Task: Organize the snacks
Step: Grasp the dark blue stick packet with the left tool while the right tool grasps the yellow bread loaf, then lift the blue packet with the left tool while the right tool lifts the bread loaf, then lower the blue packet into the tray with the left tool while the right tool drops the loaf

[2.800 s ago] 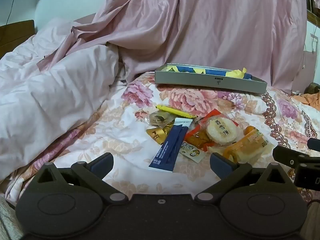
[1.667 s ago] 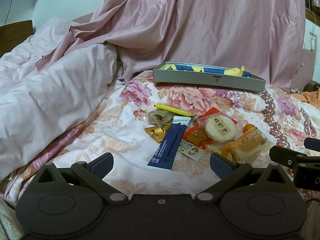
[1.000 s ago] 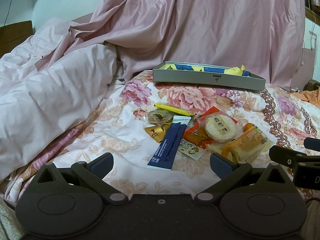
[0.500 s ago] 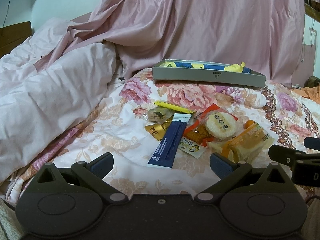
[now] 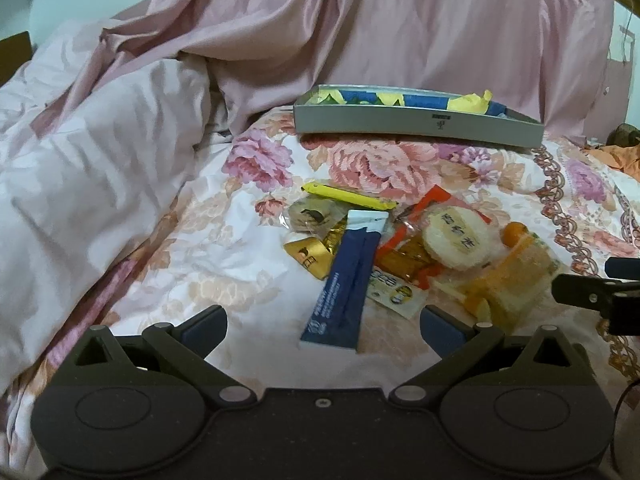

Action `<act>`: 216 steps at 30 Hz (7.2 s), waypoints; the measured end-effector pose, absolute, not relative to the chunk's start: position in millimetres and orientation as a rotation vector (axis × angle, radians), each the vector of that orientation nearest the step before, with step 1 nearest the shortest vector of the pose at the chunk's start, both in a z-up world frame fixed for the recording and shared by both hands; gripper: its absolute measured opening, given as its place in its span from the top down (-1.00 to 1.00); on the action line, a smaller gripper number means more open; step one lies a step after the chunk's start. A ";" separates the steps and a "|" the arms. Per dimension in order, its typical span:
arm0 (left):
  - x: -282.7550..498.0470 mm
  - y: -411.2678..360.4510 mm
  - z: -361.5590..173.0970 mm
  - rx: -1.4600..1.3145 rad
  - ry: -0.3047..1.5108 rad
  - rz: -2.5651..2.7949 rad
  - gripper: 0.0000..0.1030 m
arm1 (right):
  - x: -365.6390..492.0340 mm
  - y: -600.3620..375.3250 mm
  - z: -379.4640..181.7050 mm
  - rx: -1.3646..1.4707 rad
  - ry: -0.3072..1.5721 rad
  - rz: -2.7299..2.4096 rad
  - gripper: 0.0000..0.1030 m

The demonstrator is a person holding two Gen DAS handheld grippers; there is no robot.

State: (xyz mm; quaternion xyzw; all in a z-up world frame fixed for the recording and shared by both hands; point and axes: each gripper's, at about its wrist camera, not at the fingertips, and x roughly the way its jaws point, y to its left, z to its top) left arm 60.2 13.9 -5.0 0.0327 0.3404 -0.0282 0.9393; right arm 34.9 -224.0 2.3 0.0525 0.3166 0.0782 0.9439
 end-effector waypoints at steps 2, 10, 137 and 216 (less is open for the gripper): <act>72.3 17.3 -6.8 0.072 0.712 -0.064 -0.98 | 44.0 -226.6 0.1 0.110 0.662 0.173 -1.00; 117.6 20.2 -25.3 0.076 0.808 -0.138 -0.98 | 78.9 -235.0 -10.5 0.123 0.710 0.197 -1.00; 132.0 10.7 -50.5 -0.202 0.906 -0.281 0.47 | 109.0 -199.1 -32.9 0.254 0.803 0.199 -0.10; 372.6 -125.0 34.1 -0.230 0.653 -0.089 0.38 | 267.3 -311.5 18.3 0.365 0.322 0.086 -0.06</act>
